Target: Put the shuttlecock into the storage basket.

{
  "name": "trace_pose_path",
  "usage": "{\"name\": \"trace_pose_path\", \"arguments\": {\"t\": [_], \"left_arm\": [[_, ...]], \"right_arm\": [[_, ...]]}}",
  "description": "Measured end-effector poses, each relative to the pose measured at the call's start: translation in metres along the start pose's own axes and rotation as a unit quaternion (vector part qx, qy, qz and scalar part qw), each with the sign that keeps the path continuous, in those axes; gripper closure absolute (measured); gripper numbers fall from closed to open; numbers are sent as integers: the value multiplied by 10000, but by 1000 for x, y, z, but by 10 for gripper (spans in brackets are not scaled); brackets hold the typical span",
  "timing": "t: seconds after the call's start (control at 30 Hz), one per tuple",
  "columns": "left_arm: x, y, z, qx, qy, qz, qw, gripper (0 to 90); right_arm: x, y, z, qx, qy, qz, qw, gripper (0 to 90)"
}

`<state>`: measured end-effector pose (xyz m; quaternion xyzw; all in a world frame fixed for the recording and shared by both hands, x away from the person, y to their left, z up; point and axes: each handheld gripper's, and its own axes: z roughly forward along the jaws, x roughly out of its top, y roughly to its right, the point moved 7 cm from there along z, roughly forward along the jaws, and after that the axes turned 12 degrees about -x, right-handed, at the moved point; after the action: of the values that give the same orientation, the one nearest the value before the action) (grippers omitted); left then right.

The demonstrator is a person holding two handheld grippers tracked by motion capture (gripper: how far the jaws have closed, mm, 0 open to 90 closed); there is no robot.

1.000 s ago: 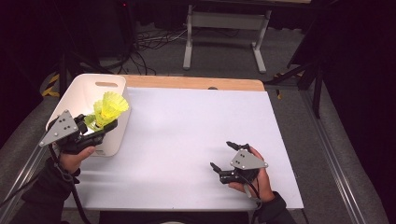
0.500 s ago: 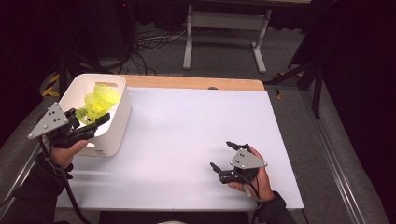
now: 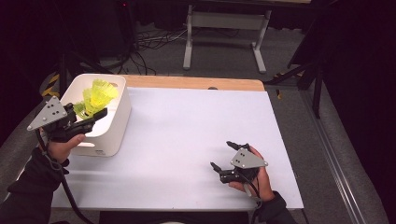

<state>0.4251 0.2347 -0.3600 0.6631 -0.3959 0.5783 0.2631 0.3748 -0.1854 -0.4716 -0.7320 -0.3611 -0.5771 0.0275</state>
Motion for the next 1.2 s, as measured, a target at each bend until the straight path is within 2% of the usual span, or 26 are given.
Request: {"name": "trace_pose_path", "arguments": {"t": [0.37,0.47,0.53,0.6,0.73,0.9,1.07,1.1,1.2], "left_arm": [[0,-23,-1,25,-63,-228,9997,555],[1,-29,0,-7,-74,-375,9993,555],[0,-34,1,74,-164,-396,9991,555],[1,-37,0,67,-103,-466,9988,557],[3,-42,-1,104,-163,-490,9986,559],[3,-50,1,114,-248,-580,9979,560],[2,-63,9,106,-538,-638,9965,561],[2,-66,11,115,-589,-677,9959,561],[0,-75,17,246,-736,-631,9950,562]], "right_arm": [[-1,0,2,29,-7,48,10000,133],[-1,0,3,47,-32,64,10000,134],[-2,-1,3,62,-57,58,9999,133],[-2,-1,3,67,-55,50,10000,133],[-3,0,5,80,-76,91,9999,135],[-2,-2,4,10,-38,12,10000,147],[1,-3,3,-40,12,-67,10000,148],[1,-4,3,-17,-3,-48,10000,150],[1,-6,5,147,-21,105,9998,153]]}}
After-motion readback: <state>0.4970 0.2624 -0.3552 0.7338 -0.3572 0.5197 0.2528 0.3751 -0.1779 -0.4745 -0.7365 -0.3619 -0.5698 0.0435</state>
